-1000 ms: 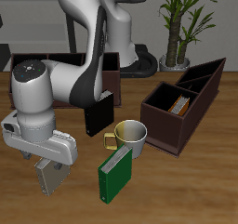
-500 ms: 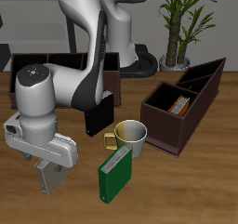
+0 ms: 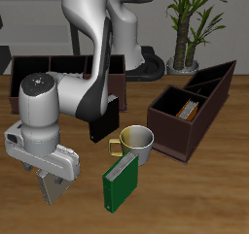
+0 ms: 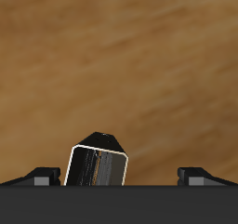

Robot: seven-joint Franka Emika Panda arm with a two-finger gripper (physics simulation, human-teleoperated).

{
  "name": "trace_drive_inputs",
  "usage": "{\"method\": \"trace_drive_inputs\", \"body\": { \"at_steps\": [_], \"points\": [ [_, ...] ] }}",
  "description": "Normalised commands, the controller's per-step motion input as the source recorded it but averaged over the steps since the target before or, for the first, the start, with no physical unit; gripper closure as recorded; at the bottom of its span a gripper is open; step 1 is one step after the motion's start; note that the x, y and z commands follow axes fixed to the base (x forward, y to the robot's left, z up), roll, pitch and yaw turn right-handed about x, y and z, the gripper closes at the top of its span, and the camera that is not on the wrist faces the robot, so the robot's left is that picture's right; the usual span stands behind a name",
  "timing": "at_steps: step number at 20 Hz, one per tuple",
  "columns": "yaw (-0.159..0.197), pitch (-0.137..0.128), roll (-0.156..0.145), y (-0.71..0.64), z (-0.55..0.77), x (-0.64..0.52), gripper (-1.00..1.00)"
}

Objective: Place the orange book into the left desk caddy's right compartment and place the striped book into the back desk caddy's front compartment and place the yellow book into the back desk caddy's back compartment

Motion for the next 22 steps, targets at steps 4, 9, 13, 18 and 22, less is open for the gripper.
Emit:
{"method": "trace_drive_inputs", "body": {
  "at_steps": [4,9,13,18,22],
  "points": [
    [-0.002,0.030,0.021,0.13,-0.15,0.00,-1.00],
    [-0.026,0.027,0.034,0.13,-0.09,0.01,1.00],
    [-0.028,0.018,0.009,0.02,-0.05,0.03,1.00],
    [-0.036,0.017,0.010,0.00,0.07,0.02,1.00],
    [0.088,-0.035,0.005,-0.03,0.68,-0.13,1.00]
  ]
}}
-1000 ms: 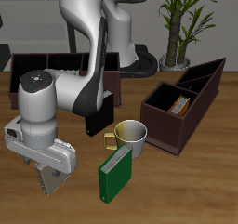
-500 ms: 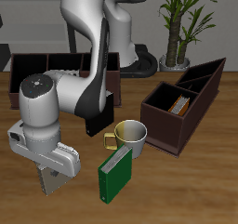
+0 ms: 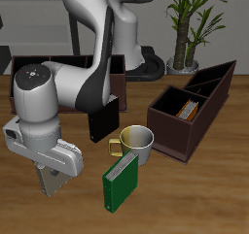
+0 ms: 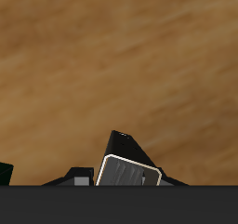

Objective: Place the orange book into the left desk caddy's right compartment and place the striped book into the back desk caddy's front compartment and place the yellow book into the back desk caddy's back compartment

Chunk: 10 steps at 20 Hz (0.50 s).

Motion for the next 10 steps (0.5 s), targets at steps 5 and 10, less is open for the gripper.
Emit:
{"method": "trace_drive_inputs", "body": {
  "at_steps": [5,10],
  "points": [
    [0.162,-0.043,0.006,-0.01,0.84,-0.23,1.00],
    [0.121,-0.053,0.069,-0.10,0.73,-0.37,1.00]
  ]
}}
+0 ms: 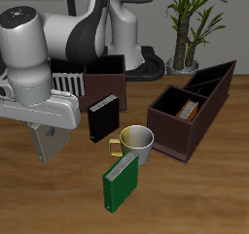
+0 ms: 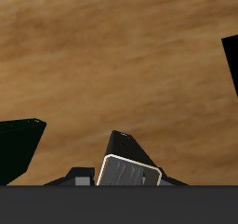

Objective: Place the orange book into the left desk caddy's right compartment and place the striped book into the back desk caddy's front compartment and place the yellow book into the back desk caddy's back compartment

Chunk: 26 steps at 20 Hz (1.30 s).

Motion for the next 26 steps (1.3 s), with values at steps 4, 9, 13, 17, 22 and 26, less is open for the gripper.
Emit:
{"method": "trace_drive_inputs", "body": {
  "at_steps": [4,9,13,17,22,26],
  "points": [
    [0.116,-0.056,0.062,-0.13,0.83,-0.62,1.00],
    [0.061,-0.019,0.084,0.03,0.55,-0.57,1.00],
    [0.029,-0.023,0.066,0.06,0.45,-0.64,1.00],
    [0.043,-0.025,0.063,0.16,0.35,-0.52,1.00],
    [0.056,-0.031,0.004,-0.12,0.32,-0.47,1.00],
    [0.085,0.023,-0.023,-0.24,0.21,-0.33,1.00]
  ]
}}
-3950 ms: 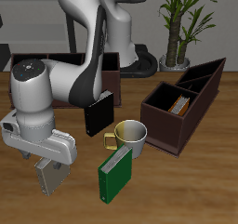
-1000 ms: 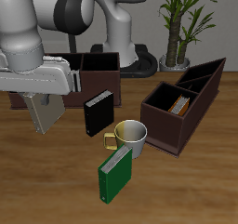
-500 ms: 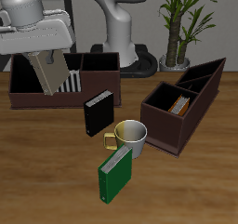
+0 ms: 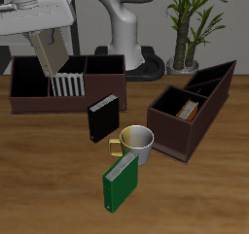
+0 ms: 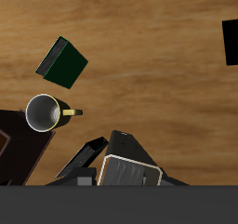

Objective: Place the orange book into the left desk caddy's right compartment and place the striped book into the back desk caddy's front compartment and place the yellow book into the back desk caddy's back compartment

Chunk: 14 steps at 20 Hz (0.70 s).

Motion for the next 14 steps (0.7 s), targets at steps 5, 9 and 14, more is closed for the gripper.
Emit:
{"method": "trace_drive_inputs", "body": {
  "at_steps": [5,9,14],
  "points": [
    [0.019,-0.021,-0.061,-0.32,0.07,-0.41,1.00],
    [-0.008,-0.024,-0.046,-0.16,-0.17,-0.45,1.00],
    [0.016,-0.056,-0.058,-0.18,-0.20,-0.56,1.00]
  ]
}}
